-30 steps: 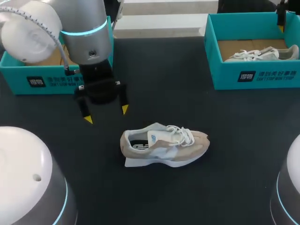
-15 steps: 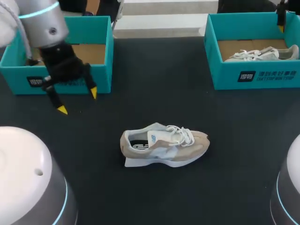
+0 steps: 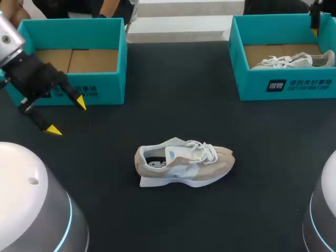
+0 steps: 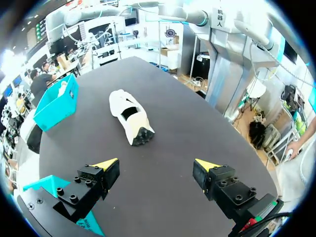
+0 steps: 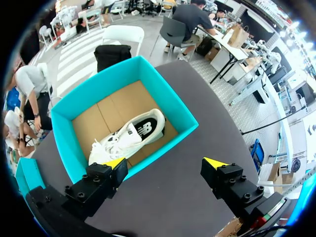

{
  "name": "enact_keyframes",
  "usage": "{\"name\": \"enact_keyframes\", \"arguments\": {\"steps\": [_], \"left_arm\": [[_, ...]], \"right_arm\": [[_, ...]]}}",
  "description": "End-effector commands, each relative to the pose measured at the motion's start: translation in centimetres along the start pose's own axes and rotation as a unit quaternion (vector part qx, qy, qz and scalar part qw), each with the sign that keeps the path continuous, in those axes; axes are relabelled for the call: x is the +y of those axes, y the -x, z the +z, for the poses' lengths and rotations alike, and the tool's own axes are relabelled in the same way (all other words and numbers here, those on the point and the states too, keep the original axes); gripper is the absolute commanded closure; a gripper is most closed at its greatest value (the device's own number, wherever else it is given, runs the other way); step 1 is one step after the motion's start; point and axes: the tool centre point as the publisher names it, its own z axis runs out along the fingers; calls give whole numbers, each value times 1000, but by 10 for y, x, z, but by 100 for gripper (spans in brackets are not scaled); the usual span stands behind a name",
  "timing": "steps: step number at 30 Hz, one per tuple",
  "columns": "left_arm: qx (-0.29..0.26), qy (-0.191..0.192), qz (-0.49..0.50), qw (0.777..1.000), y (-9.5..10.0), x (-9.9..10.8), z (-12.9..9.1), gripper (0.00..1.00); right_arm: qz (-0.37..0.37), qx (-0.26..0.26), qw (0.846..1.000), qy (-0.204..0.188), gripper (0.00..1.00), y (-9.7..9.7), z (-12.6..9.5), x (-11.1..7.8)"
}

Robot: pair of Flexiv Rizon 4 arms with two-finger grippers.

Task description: Take the shoe out of the shoebox, open the shoe tongue, remove and reinsert the insole, then place the shoe into the shoebox

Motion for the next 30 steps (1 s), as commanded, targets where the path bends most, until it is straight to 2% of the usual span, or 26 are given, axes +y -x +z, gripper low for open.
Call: {"name": "enact_keyframes", "arguments": {"steps": [1,21,26,30], "left_arm": [[-156,-174,-147,961,-11,7,8,0],[-154,-180,-150,960,-12,7,8,0],[-203,-218,-110,948,-11,21,37,0],[-208,-255,-110,938,-15,30,56,0]], "right_arm": [[0,1,1000,0,0,1,0,-1],[0,1,1000,0,0,1,0,-1],[0,1,1000,0,0,1,0,-1],[0,1,1000,0,0,1,0,-1]]}}
